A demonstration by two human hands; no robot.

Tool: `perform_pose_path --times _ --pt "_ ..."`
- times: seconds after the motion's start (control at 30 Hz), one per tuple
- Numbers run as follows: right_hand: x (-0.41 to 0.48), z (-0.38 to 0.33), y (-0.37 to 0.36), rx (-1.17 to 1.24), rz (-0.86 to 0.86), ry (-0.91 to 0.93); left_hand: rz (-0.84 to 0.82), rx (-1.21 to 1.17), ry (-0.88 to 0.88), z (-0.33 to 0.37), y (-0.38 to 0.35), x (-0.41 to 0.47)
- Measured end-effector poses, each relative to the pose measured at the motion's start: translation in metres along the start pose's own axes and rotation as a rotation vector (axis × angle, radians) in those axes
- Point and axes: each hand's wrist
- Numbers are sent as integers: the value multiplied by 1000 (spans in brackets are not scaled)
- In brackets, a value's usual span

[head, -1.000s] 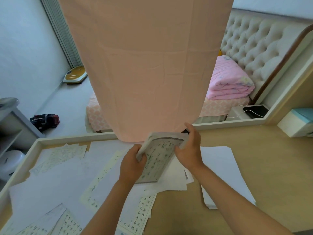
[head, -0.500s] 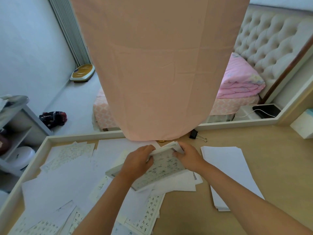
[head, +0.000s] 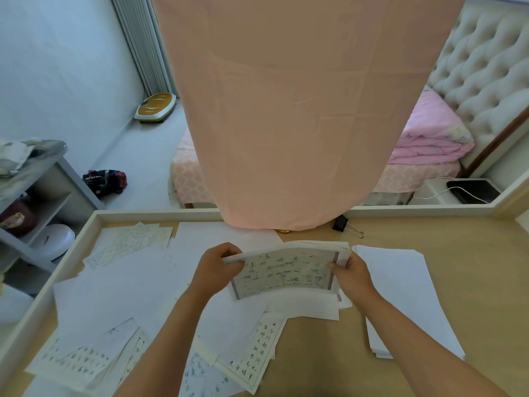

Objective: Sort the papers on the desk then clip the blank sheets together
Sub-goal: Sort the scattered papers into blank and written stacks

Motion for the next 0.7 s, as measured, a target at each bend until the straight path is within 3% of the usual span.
perform_pose_path --times 0.1,0.23,0.4,0.47,0.57,0.7 --pt "-9 7 -5 -3 -19 -29 82 -354 85 -13 -21 -12" --pt "-14 11 -11 -23 -22 -24 215 -599 146 -20 -39 -19" --pt "-19 22 -27 -55 -25 4 284 -507 116 -15 -50 -21" --pt "-21 27 -29 -72 -24 11 274 -355 39 -19 -42 -18" --pt "-21 27 -27 -109 -35 22 288 157 -218 -19 -20 -6" --pt "-25 8 -28 -156 -54 95 73 752 -456 12 -18 4"
Point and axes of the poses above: each hand's wrist, its own x-axis towards the middle knuckle, its own y-axis out of the back of the hand, z = x × y, and after that the axes turned 13 degrees about y, right-handed
